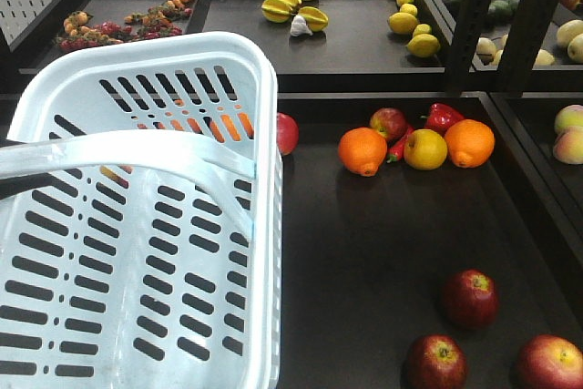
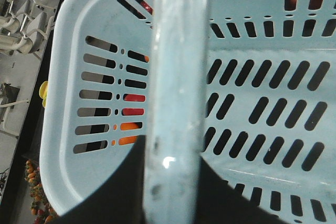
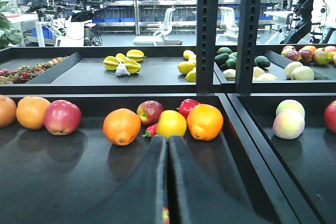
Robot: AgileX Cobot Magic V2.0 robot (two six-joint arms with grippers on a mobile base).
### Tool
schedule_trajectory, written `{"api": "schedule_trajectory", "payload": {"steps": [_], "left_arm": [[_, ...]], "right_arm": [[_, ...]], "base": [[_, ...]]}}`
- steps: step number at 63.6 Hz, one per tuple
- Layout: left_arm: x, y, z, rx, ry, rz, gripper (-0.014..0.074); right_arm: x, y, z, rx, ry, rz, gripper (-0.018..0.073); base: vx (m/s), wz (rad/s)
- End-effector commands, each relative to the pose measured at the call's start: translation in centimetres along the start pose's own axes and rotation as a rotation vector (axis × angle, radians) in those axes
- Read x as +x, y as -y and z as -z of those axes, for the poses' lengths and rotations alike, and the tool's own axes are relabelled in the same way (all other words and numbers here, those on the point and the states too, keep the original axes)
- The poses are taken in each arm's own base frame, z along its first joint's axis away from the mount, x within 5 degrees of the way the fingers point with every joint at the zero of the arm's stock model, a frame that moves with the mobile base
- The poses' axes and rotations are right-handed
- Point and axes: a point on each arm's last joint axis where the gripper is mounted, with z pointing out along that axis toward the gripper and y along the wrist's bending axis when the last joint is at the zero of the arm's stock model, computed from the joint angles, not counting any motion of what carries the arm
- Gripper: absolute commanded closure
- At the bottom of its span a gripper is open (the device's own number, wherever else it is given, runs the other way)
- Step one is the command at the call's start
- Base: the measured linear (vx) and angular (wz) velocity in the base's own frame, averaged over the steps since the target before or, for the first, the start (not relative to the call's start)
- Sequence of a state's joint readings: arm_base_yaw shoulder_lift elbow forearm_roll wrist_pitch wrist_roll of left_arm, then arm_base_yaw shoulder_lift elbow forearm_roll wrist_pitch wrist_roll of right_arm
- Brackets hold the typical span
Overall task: Pick three apples into basket with both arms
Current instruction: 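Drive the base up to the fruit table edge holding the basket, then lower the light-blue basket onto the table with the left gripper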
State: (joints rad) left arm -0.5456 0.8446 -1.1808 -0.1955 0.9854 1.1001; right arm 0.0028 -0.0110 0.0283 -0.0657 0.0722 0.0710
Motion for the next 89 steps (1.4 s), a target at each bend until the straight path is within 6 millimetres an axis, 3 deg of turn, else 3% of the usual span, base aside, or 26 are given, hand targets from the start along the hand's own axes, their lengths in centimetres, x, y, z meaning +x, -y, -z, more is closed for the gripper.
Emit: {"api": "schedule_trajectory", "payload": {"steps": [1, 77, 89], "left_arm": [[-1.0, -0.9, 1.1, -0.101, 0.082, 0.022, 0.0603], [-1.1, -1.2, 1.1, -0.124, 0.1, 0.026, 0.0603], [-1.0, -1.6, -1.2, -0.074, 0.064, 0.037, 0.0603]], "right_arm": [[-0.2, 0.0, 0.0, -0.003, 0.057, 0.012, 0.0568], [-0.2, 0.0, 0.0, -0.003, 0.057, 0.012, 0.0568], [-0.2, 0.0, 0.0, -0.003, 0.057, 0.012, 0.0568]], "base": [[0.0, 0.0], [0.0, 0.0], [0.0, 0.0]]}}
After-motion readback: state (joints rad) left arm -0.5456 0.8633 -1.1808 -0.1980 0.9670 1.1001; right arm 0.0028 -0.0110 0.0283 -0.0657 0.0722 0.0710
